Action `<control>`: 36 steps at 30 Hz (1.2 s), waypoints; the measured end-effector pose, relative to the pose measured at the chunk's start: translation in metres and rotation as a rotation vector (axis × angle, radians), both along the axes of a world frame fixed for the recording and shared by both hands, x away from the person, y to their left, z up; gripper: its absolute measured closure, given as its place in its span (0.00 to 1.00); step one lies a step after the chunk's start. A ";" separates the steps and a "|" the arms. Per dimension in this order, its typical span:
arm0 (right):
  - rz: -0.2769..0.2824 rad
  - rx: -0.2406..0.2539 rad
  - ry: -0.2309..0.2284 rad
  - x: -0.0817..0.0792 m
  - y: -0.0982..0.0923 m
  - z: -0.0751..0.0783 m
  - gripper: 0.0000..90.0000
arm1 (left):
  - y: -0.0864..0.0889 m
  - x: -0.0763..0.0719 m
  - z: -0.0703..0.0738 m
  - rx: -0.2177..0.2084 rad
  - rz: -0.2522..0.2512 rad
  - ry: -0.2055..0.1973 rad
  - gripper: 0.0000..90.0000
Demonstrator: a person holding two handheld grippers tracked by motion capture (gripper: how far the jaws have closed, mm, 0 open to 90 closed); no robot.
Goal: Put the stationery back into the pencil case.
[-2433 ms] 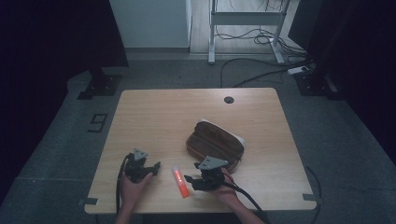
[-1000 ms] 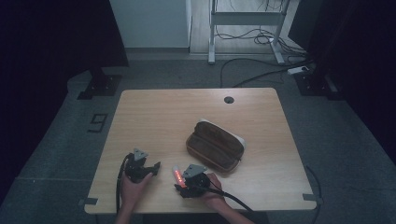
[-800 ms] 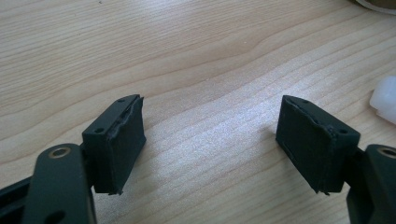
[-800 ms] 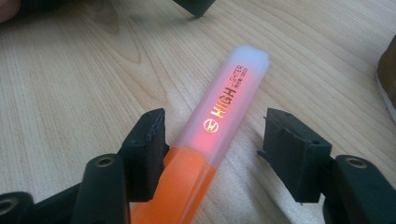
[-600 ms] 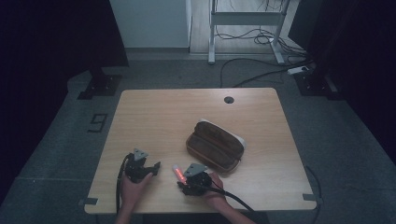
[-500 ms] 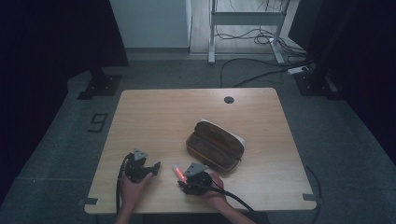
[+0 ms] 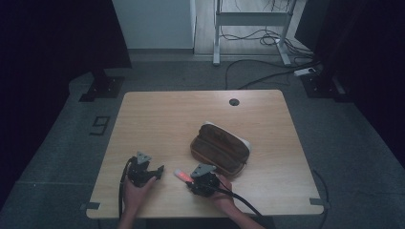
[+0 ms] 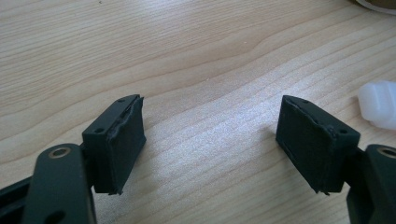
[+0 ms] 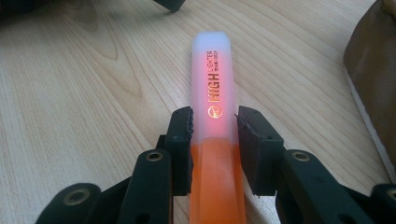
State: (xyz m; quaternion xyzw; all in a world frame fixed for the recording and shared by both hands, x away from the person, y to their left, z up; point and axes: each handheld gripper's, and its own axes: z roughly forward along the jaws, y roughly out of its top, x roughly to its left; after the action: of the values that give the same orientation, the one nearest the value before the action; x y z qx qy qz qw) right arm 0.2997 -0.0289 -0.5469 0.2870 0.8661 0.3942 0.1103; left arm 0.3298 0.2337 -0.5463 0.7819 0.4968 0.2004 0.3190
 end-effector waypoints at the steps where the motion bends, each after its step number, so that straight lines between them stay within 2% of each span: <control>1: 0.000 0.000 0.000 0.000 0.000 0.000 0.73 | 0.000 0.000 0.000 0.000 0.000 0.000 0.26; 6: 0.008 0.020 0.009 0.002 -0.005 0.003 0.73 | 0.000 0.000 0.000 -0.001 0.001 -0.001 0.26; 23: 0.020 0.093 -0.018 0.007 -0.025 0.022 0.73 | 0.000 0.000 0.000 -0.003 0.002 -0.001 0.26; 36: -0.008 0.126 -0.046 0.013 -0.041 0.035 0.73 | 0.000 0.000 0.000 -0.003 0.002 -0.001 0.26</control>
State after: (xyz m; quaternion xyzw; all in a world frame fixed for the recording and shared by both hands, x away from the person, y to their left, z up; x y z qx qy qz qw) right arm 0.3123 -0.0702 -0.5115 0.2880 0.8355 0.4541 0.1133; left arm 0.3299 0.2335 -0.5464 0.7808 0.4976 0.2005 0.3202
